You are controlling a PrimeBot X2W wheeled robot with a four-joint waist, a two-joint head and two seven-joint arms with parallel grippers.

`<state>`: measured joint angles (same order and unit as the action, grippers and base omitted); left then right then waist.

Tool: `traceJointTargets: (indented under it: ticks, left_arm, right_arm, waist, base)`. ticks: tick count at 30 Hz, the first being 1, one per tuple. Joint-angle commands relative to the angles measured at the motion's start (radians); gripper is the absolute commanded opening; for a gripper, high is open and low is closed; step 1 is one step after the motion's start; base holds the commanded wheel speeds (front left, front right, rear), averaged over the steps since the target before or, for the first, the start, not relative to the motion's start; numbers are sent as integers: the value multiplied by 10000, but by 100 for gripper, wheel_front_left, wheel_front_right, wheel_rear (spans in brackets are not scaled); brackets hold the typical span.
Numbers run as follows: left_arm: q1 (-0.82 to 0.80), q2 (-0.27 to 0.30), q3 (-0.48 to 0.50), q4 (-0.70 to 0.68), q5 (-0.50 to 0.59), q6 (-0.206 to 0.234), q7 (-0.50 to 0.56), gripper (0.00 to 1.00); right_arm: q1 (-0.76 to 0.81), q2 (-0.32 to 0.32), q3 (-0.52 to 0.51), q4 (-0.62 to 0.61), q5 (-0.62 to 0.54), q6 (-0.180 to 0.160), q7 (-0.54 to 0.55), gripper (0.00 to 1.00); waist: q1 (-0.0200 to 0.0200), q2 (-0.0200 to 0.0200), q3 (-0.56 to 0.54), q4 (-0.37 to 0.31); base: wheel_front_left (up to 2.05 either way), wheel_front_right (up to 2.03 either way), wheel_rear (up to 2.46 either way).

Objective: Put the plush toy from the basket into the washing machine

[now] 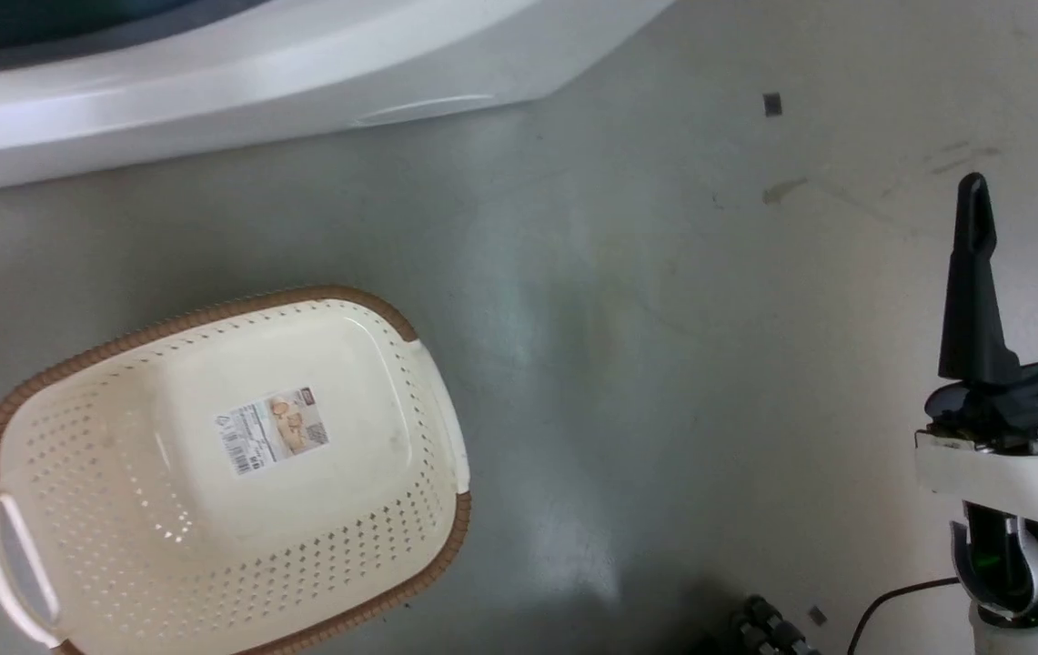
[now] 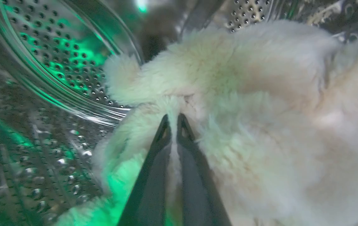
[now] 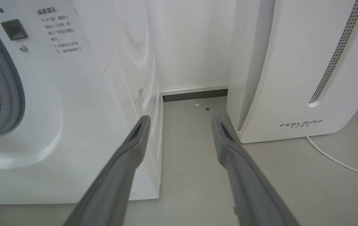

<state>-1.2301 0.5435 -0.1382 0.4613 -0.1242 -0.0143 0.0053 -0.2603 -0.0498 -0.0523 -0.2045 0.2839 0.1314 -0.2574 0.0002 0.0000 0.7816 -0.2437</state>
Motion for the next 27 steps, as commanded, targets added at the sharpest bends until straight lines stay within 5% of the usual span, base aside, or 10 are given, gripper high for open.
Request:
traceJointTargets:
  ticks: [1, 9, 18, 19, 27]
  left_arm:
    - [-436, 39, -69, 285, -8, -169, 71, 0]
    - [-1328, -34, -481, 2030, -83, -608, 502, 0]
    - [-1456, -391, -925, 3138, -151, -819, -461, 0]
    - [-1439, -416, -985, 3245, -132, -830, -601, 95]
    - [-701, -893, -1229, 4125, -381, -911, -1941, 100]
  right_arm:
    - [-236, -4, 45, -62, 114, -7, -44, 100]
    - [-322, -4, 61, -94, 288, -7, -44, 100]
    - [-326, -4, -26, 52, 125, -7, -44, 100]
    - [-338, -4, -32, 82, 105, -7, -44, 100]
    - [-230, -4, -113, 351, -377, -7, -44, 100]
  waist:
    - [-2, 0, 356, -266]
    - [-2, 0, 784, -355]
    - [-2, 0, 512, -101]
    - [-2, 0, 417, -68]
    - [-2, 0, -963, 402]
  base:
    - [0, 0, 0]
    - [0, 0, 0]
    - [0, 0, 0]
    - [0, 0, 0]
    - [0, 0, 0]
